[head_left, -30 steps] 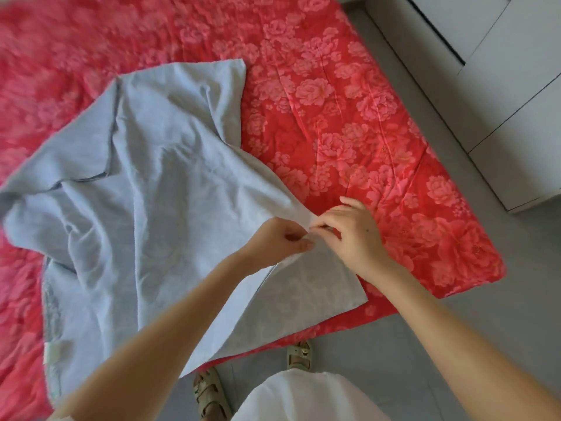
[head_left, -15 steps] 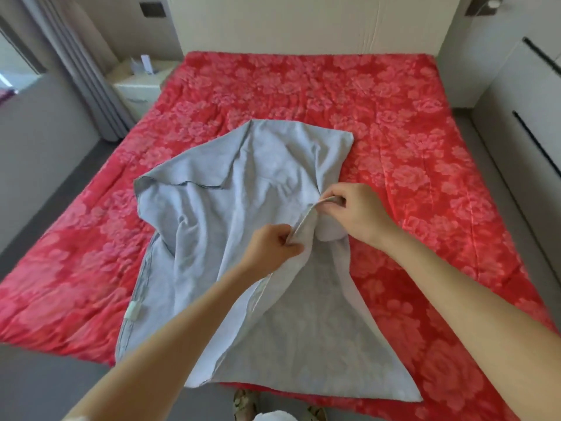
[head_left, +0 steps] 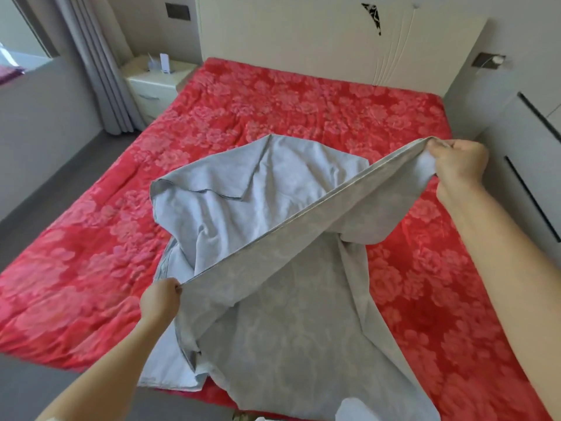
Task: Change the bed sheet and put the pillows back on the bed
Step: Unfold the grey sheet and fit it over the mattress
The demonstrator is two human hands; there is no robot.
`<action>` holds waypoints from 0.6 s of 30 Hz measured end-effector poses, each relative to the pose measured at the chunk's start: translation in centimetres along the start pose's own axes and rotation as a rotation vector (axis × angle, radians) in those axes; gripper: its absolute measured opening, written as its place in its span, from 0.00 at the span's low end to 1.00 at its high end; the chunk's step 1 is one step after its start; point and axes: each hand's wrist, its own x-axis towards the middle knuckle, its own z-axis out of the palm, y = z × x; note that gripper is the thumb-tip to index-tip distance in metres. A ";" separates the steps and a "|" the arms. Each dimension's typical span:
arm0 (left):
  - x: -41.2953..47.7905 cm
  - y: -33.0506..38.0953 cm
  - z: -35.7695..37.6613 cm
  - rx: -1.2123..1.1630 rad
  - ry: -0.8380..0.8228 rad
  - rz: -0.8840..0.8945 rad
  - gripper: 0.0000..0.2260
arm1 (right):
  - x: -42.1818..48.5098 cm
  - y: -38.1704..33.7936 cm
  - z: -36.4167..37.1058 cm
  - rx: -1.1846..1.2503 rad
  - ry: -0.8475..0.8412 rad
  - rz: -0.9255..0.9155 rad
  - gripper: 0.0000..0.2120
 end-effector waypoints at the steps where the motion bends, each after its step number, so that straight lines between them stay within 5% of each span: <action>1: 1.0 -0.8 -0.6 0.003 0.005 -0.022 0.09 | -0.1 0.5 0.4 -0.052 0.007 0.014 0.13; 6: 8.5 0.9 -8.6 -0.109 0.150 -0.054 0.09 | -0.2 2.9 0.2 -0.490 0.111 0.080 0.15; 10: 11.8 9.9 -19.9 -0.154 0.332 0.281 0.09 | -1.8 1.9 0.8 -0.848 -0.063 -0.028 0.11; 14: 9.1 20.9 -26.4 -0.496 0.049 0.584 0.07 | -4.5 -1.2 6.3 -0.458 -0.358 -0.284 0.05; 18: 6.6 28.1 -27.2 -0.611 -0.172 0.757 0.08 | -6.4 -4.8 10.3 -0.125 -0.555 -0.355 0.03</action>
